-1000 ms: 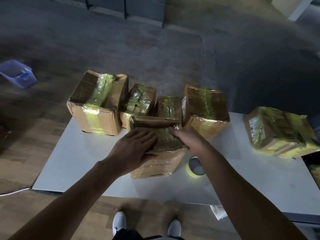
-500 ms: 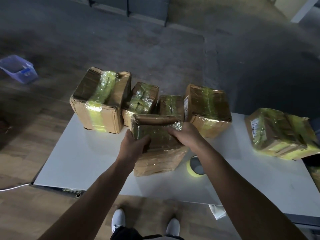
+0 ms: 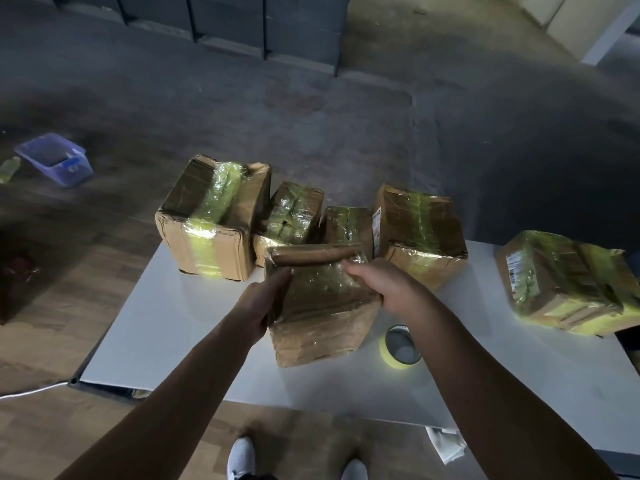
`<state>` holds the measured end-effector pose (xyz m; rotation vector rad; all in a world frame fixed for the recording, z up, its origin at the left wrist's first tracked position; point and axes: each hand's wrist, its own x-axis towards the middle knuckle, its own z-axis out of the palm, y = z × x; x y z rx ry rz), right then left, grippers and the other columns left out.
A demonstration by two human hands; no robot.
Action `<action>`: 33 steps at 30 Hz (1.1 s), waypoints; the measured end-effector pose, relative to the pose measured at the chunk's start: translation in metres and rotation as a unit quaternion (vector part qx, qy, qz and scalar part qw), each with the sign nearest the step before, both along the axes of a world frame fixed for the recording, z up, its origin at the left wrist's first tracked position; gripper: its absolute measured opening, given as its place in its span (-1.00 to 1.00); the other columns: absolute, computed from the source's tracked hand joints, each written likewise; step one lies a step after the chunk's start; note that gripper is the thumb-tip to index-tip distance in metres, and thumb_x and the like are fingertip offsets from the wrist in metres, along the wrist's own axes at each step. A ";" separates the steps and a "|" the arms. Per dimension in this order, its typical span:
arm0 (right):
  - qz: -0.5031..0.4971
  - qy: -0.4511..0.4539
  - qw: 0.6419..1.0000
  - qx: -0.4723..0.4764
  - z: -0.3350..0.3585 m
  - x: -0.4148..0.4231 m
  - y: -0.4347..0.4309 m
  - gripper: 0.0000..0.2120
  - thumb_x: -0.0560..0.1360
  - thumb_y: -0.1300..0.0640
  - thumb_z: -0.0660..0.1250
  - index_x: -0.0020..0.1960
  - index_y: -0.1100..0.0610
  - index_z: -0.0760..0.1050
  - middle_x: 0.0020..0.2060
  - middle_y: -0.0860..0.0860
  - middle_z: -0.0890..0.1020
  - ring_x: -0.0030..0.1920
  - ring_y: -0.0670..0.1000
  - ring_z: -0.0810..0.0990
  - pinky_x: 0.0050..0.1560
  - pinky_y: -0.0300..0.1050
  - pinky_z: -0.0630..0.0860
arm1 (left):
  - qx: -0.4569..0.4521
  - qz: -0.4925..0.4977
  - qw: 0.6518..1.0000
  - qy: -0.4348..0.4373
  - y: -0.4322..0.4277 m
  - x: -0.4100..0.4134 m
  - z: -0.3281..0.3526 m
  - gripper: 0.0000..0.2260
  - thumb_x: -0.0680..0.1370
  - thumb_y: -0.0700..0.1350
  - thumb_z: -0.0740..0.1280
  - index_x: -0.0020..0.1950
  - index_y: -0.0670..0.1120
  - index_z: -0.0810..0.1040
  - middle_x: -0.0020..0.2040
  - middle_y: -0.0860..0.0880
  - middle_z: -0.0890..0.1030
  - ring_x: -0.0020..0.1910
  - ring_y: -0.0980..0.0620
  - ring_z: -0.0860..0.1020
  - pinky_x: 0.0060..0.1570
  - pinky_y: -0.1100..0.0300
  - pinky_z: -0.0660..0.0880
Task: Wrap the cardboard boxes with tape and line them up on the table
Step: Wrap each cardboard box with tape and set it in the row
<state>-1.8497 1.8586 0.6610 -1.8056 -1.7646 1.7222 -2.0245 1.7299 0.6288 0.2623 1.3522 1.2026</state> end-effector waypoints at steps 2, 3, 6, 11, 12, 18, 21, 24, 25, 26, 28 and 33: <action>0.047 0.026 0.999 0.009 0.009 -0.001 0.003 -0.39 0.50 -0.32 0.25 0.33 0.11 0.45 0.00 0.07 0.62 -0.04 0.06 0.57 -0.11 -0.09 0.44 | 0.021 0.016 1.000 -0.014 -0.008 -0.006 -0.006 -0.56 0.57 0.05 0.31 0.28 -0.27 0.51 0.17 -0.25 0.62 0.18 -0.25 0.58 0.30 -0.18 0.43; 0.053 0.052 0.997 0.004 0.014 0.000 0.005 -0.41 0.48 -0.37 0.20 0.25 0.07 0.51 -0.10 -0.01 0.60 -0.11 0.01 0.53 -0.14 -0.10 0.40 | 0.035 0.016 0.999 -0.030 -0.013 -0.012 -0.009 -0.54 0.58 0.07 0.28 0.30 -0.25 0.50 0.20 -0.26 0.60 0.20 -0.26 0.56 0.30 -0.18 0.42; 0.089 0.040 0.991 0.092 0.019 0.000 0.005 -0.38 0.49 -0.43 0.08 0.16 0.04 0.56 -0.02 -0.04 0.57 -0.01 -0.01 0.54 0.00 -0.13 0.45 | 0.010 0.021 0.997 -0.076 -0.023 -0.023 -0.023 -0.51 0.57 0.11 0.26 0.30 -0.27 0.48 0.20 -0.27 0.58 0.20 -0.26 0.54 0.24 -0.14 0.46; 0.257 -0.026 0.923 0.285 -0.011 -0.017 -0.033 -0.85 0.58 0.12 0.27 0.01 0.12 0.60 -0.31 -0.07 0.55 -0.43 -0.26 0.46 -0.40 -0.35 0.31 | -0.150 -0.024 0.924 0.351 -0.019 -0.013 -0.035 -0.60 0.62 0.01 0.25 0.15 -0.36 0.51 -0.01 -0.24 0.57 -0.05 -0.19 0.53 -0.07 0.01 0.49; 0.273 -0.025 0.914 0.299 -0.020 -0.018 -0.042 -0.86 0.56 0.15 0.32 0.06 0.13 0.61 -0.20 -0.04 0.57 -0.30 -0.27 0.49 -0.30 -0.37 0.36 | -0.140 -0.022 0.909 0.391 -0.019 -0.011 -0.031 -0.62 0.64 0.00 0.21 0.15 -0.34 0.51 0.03 -0.23 0.58 -0.04 -0.17 0.52 -0.06 0.01 0.48; 0.205 -0.035 0.911 0.357 -0.046 -0.032 -0.055 -0.77 0.50 0.08 0.42 0.11 0.18 0.60 0.06 0.12 0.50 0.08 0.06 0.49 0.08 -0.13 0.46 | -0.100 0.042 0.966 0.235 -0.027 -0.011 -0.017 -0.60 0.67 0.07 0.10 -0.02 -0.21 0.56 -0.08 -0.18 0.61 -0.06 -0.13 0.60 -0.04 -0.05 0.56; 0.216 -0.054 0.900 0.374 -0.054 -0.044 -0.063 -0.74 0.48 0.07 0.43 0.10 0.19 0.57 0.06 0.13 0.49 0.08 0.08 0.48 0.04 -0.09 0.47 | -0.079 0.077 0.956 0.271 -0.027 -0.006 -0.023 -0.64 0.62 0.15 0.13 0.00 -0.12 0.52 -0.07 -0.14 0.59 -0.06 -0.13 0.59 -0.17 0.05 0.54; 0.244 -0.104 0.873 0.409 -0.064 -0.057 -0.071 -0.71 0.49 0.04 0.42 0.12 0.19 0.54 0.06 0.14 0.49 0.10 0.12 0.44 -0.02 -0.08 0.41 | -0.082 0.038 0.923 0.373 -0.025 0.002 -0.031 -0.49 0.45 0.22 0.40 0.20 -0.11 0.47 0.02 -0.05 0.61 -0.05 -0.03 0.60 -0.22 0.15 0.53; 0.252 -0.124 0.864 0.417 -0.065 -0.059 -0.070 -0.69 0.49 0.01 0.41 0.12 0.18 0.53 0.06 0.12 0.50 0.11 0.11 0.44 -0.01 -0.08 0.42 | -0.105 0.016 0.903 0.417 -0.026 0.004 -0.035 -0.40 0.42 0.19 0.46 0.27 -0.15 0.39 0.05 -0.04 0.58 0.00 -0.06 0.59 -0.19 0.13 0.51; 0.255 -0.135 0.858 0.425 -0.065 -0.058 -0.067 -0.68 0.49 -0.03 0.40 0.11 0.17 0.53 0.06 0.10 0.52 0.10 0.10 0.45 -0.01 -0.08 0.42 | -0.132 0.005 0.882 0.452 -0.027 0.004 -0.036 -0.35 0.41 0.17 0.48 0.30 -0.17 0.33 0.06 -0.06 0.55 0.03 -0.11 0.57 -0.17 0.10 0.49; 0.239 -0.160 0.838 0.464 -0.064 -0.047 -0.056 -0.67 0.46 -0.10 0.41 0.06 0.13 0.55 0.00 0.05 0.55 0.05 0.06 0.49 -0.08 -0.12 0.40 | -0.159 0.004 0.866 0.474 -0.027 0.002 -0.038 -0.36 0.43 0.14 0.47 0.30 -0.18 0.28 0.01 -0.07 0.51 0.00 -0.13 0.54 -0.17 0.05 0.47; 0.156 -0.260 0.785 0.540 -0.054 -0.018 -0.030 -0.36 0.36 -0.40 0.24 0.12 0.13 0.50 0.03 0.15 0.51 0.04 0.14 0.47 -0.11 -0.05 0.37 | -0.162 0.021 0.876 0.454 -0.020 -0.002 -0.043 -0.48 0.45 0.08 0.47 0.15 -0.14 0.25 -0.16 0.02 0.42 -0.16 -0.08 0.48 -0.21 0.02 0.49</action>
